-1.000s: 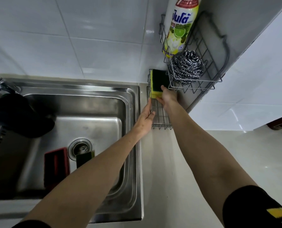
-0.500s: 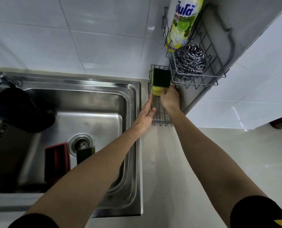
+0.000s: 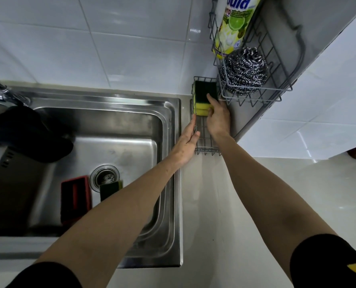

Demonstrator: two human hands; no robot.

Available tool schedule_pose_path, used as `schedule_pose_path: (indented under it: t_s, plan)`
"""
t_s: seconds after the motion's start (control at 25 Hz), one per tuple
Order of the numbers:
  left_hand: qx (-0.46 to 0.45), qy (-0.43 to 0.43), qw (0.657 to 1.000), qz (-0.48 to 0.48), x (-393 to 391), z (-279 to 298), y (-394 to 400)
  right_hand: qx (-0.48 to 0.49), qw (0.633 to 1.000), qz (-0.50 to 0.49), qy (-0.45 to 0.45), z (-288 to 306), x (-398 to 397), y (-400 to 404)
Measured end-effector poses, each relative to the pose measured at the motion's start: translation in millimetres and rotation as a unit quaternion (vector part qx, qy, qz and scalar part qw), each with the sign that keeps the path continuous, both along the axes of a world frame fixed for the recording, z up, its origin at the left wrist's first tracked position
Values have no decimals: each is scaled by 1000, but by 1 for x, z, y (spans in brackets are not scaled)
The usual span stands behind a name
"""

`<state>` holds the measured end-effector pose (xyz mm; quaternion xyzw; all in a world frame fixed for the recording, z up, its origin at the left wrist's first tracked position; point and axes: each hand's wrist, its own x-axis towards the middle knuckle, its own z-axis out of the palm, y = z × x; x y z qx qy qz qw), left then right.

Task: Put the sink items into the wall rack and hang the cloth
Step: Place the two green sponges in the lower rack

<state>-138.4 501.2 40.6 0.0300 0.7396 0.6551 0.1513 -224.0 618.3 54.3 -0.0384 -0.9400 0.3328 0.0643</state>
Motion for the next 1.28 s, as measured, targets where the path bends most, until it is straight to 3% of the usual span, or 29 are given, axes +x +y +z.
schedule_pose_path:
  t_s: [0.44, 0.64, 0.76, 0.88, 1.08, 1.28]
  plan:
    - [-39, 30, 998, 32, 17, -3, -31, 106, 994, -3, 3, 14, 21, -11]
    - [-92, 24, 987, 130, 44, -19, -109, 86, 987, 49, 126, 33, 47, -50]
    - [-198, 66, 961, 181, 74, -28, -189, 62, 980, 108, 153, 29, 75, -99]
    - [-357, 112, 907, 193, 104, -36, -274, 36, 985, 145, 88, 2, 104, -151]
    - [-560, 84, 803, 186, 154, -41, -396, 39, 971, 223, -82, -61, 151, -246]
    - [-631, 46, 767, 106, 177, -54, -446, 81, 956, 127, -252, -122, 181, -294]
